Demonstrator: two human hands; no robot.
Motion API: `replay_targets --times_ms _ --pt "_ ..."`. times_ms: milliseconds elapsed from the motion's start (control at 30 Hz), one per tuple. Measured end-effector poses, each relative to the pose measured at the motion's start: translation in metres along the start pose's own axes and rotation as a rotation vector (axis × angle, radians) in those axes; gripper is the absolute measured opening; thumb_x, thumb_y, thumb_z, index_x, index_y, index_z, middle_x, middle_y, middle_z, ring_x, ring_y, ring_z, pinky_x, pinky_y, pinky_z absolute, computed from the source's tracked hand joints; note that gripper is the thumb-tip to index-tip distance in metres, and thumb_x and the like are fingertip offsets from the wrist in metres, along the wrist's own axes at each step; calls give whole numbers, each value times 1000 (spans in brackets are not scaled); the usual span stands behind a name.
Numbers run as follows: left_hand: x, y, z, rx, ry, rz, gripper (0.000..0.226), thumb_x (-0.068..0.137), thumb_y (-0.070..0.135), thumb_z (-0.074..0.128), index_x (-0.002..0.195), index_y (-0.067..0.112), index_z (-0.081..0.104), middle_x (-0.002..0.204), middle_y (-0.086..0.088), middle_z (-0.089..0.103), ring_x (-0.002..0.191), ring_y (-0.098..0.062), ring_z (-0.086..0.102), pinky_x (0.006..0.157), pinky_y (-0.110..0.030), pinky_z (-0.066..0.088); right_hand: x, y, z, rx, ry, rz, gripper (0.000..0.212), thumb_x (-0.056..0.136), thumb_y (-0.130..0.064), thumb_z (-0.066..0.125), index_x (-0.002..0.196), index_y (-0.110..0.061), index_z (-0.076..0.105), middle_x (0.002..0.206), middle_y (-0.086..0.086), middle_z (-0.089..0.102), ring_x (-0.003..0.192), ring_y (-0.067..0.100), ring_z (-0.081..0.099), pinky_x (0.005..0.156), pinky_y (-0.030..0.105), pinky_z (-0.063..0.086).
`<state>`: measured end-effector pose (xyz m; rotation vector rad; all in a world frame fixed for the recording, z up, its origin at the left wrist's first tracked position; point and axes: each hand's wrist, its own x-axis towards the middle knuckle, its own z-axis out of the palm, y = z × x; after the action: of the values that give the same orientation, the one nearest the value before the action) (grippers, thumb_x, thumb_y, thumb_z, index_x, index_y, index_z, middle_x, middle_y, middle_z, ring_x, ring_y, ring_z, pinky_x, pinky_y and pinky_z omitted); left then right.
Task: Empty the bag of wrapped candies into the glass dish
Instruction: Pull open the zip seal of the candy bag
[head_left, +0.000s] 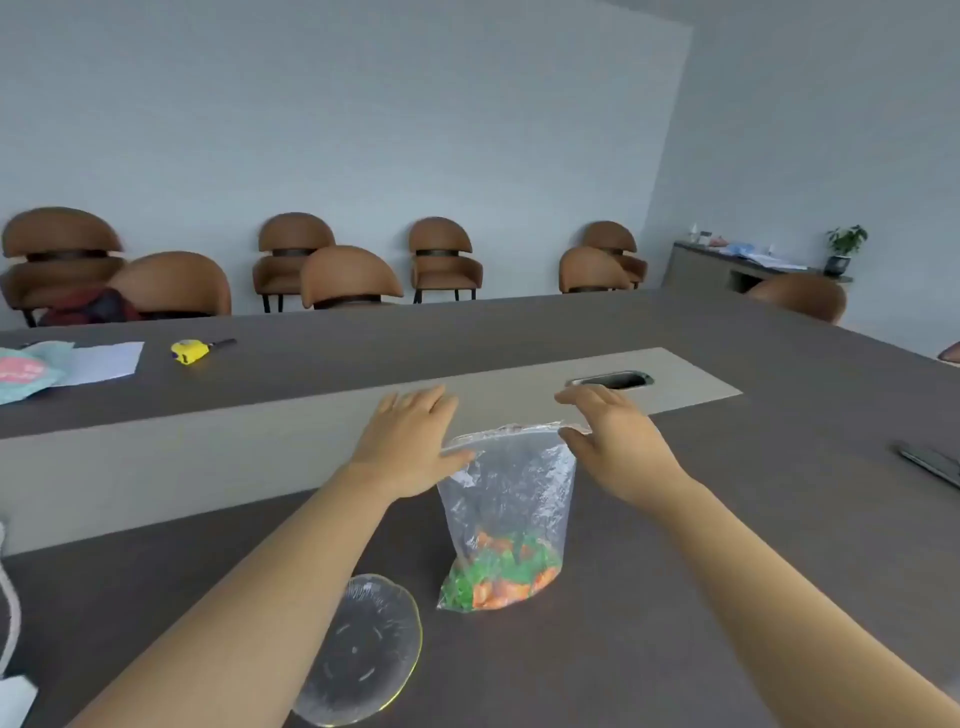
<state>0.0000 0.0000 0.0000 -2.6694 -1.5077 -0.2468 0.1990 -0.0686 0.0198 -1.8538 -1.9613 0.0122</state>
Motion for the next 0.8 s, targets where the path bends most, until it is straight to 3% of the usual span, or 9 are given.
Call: replay_targets --times_ms 100,233,333,400,500,567,667,733,800 --pt "6 1 19 -139 -54 -75 67 87 44 48 141 10 30 149 -7 37 134 -25 39 109 -37 34 13 10 23 -56 -70 -11 46 88 -20 49 133 -13 40 143 5 43 132 25 37 107 36 29" --pt "12 5 40 -359 -55 -201 58 86 34 55 136 10 36 141 -8 48 126 -27 48 100 -38 41 30 21 48 -74 -143 -3 52 88 -22 50 137 -17 33 147 4 38 137 24 30 112 38 23" --pt "18 6 46 -407 10 -263 39 87 28 56 120 7 53 120 -12 64 107 -30 59 83 -35 44 42 25 55 -84 -163 -3 51 88 -22 51 136 -16 35 140 7 48 132 27 37 111 39 24" --pt "21 5 48 -434 44 -287 28 88 24 55 107 5 60 105 -14 69 91 -30 60 69 -30 38 48 26 58 -86 -169 -19 43 88 -22 50 130 -14 43 129 9 58 122 28 46 104 37 30" --pt "27 1 49 -464 95 -307 23 88 23 55 97 4 64 94 -15 70 74 -24 49 64 -25 31 55 27 59 -19 -174 -22 26 89 -21 47 110 -10 58 114 9 66 107 30 54 85 34 39" --pt "32 -2 47 -476 117 -320 23 88 23 55 94 3 64 91 -16 70 72 -22 47 64 -25 32 56 27 58 48 -198 5 21 88 -20 48 99 -8 62 103 12 68 98 32 56 76 33 40" --pt "43 -2 44 -485 162 -336 23 87 22 56 94 3 65 93 -15 70 77 -27 53 66 -26 32 60 27 54 155 -206 0 16 84 -17 54 89 -5 64 81 10 67 83 29 57 72 34 46" --pt "52 -2 43 -456 191 -335 25 86 23 57 98 3 65 101 -14 69 92 -30 58 70 -27 34 63 26 52 279 -224 39 10 82 -11 56 77 -5 63 61 2 58 66 21 53 64 28 45" --pt "58 -1 44 -433 224 -341 31 84 24 59 109 5 62 116 -13 62 109 -30 54 84 -33 38 64 25 51 457 -239 128 16 79 -5 57 64 -10 56 53 1 55 52 15 52 61 26 46"
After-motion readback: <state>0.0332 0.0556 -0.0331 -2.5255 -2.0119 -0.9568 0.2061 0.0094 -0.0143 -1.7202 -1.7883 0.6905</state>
